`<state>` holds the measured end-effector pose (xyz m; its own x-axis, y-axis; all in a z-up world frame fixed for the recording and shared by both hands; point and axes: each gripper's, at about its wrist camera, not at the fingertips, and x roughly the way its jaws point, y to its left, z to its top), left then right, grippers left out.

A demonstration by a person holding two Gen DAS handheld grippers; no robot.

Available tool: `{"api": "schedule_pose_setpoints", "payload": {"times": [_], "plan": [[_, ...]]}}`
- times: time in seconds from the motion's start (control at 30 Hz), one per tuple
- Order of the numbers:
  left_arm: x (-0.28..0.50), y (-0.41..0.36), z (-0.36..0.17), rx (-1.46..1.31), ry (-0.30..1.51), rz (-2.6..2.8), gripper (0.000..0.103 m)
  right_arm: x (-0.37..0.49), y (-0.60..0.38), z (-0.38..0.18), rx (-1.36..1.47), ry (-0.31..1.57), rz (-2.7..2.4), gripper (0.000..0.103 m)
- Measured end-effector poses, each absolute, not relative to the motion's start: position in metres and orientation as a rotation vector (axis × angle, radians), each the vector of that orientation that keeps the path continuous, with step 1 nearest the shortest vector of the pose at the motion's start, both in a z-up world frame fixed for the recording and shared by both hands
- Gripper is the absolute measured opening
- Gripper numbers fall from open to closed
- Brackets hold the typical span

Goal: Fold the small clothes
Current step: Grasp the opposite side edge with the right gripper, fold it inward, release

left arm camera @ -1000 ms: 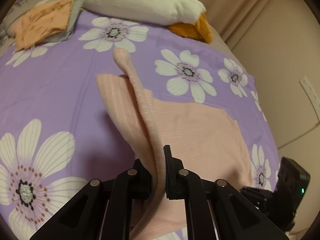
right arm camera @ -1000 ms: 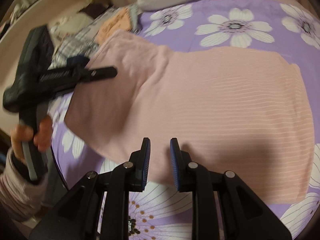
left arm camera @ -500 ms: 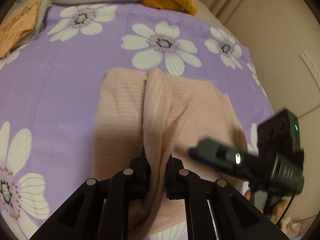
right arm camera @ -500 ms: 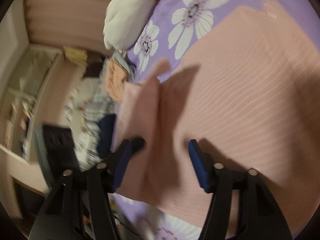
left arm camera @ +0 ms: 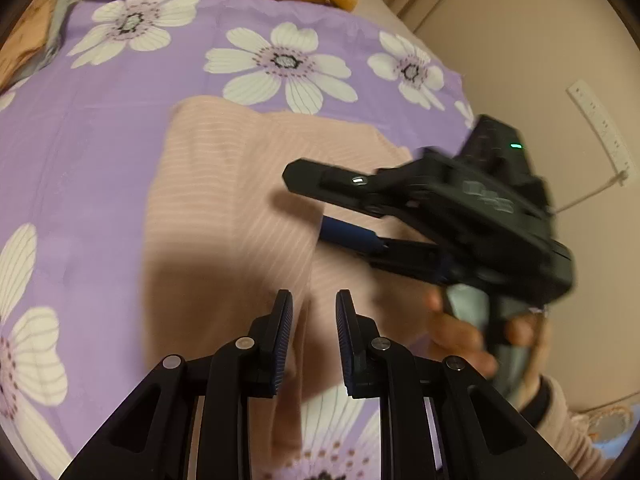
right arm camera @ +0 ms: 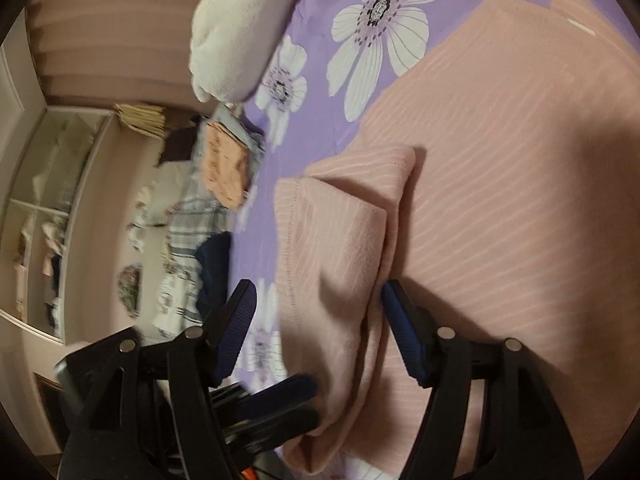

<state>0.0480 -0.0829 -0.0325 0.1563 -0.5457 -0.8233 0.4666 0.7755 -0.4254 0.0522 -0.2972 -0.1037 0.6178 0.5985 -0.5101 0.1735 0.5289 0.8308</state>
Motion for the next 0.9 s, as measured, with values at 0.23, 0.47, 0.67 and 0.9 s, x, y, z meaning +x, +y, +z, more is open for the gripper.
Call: {"api": "schedule_pose_setpoints", "payload": {"times": [0.23, 0.47, 0.67, 0.9], "plan": [[0.051, -0.030, -0.024, -0.157, 1.174, -0.638, 0.018, 0.068, -0.281, -0.106, 0.831, 0.953, 0.201, 0.021], [0.059, -0.002, -0.029, -0.233, 1.180, -0.583, 0.018, 0.068, -0.281, -0.087, 0.732, 0.878, 0.176, 0.009], [0.057, -0.008, -0.031, -0.236, 1.183, -0.606, 0.018, 0.067, -0.306, -0.040, 0.626, 0.807, 0.134, 0.009], [0.060, -0.043, -0.036, -0.187, 1.204, -0.659, 0.018, 0.058, -0.358, -0.018, 0.563, 0.782, 0.026, 0.009]]}}
